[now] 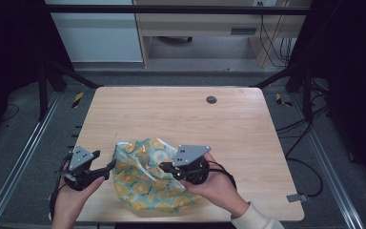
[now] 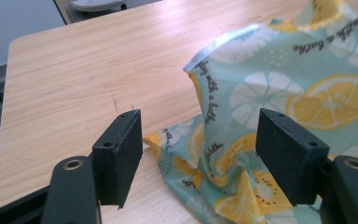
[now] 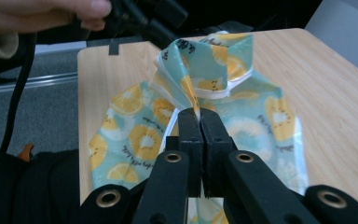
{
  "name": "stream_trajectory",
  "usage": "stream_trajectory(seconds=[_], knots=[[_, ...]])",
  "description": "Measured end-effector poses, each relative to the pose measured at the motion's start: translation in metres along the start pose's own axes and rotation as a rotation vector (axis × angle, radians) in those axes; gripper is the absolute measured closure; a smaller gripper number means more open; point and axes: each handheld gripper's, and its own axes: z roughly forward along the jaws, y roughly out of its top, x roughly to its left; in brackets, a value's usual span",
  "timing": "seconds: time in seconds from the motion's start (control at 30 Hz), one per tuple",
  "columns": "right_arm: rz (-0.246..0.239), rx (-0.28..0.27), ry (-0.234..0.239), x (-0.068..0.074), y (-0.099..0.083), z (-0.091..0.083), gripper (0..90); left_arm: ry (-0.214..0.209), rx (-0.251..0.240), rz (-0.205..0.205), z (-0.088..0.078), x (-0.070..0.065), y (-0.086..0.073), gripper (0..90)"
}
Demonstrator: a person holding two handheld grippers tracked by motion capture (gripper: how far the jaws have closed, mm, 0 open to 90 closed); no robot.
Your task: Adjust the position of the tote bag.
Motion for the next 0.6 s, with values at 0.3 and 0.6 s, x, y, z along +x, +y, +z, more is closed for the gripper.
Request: stream_trajectory(seconds=[0.3,0.6], knots=[[0.012,0.031,0.043,0.014,-0.018,0.012,88.5,-0.031,-0.045,0.045,-0.014,-0.008,0.031,34.4],[-0.009,0.062,0.083,0.038,-0.035,0.023,87.9,-0.067,-0.032,0.115,-0.011,-0.041,0.059,33.7]])
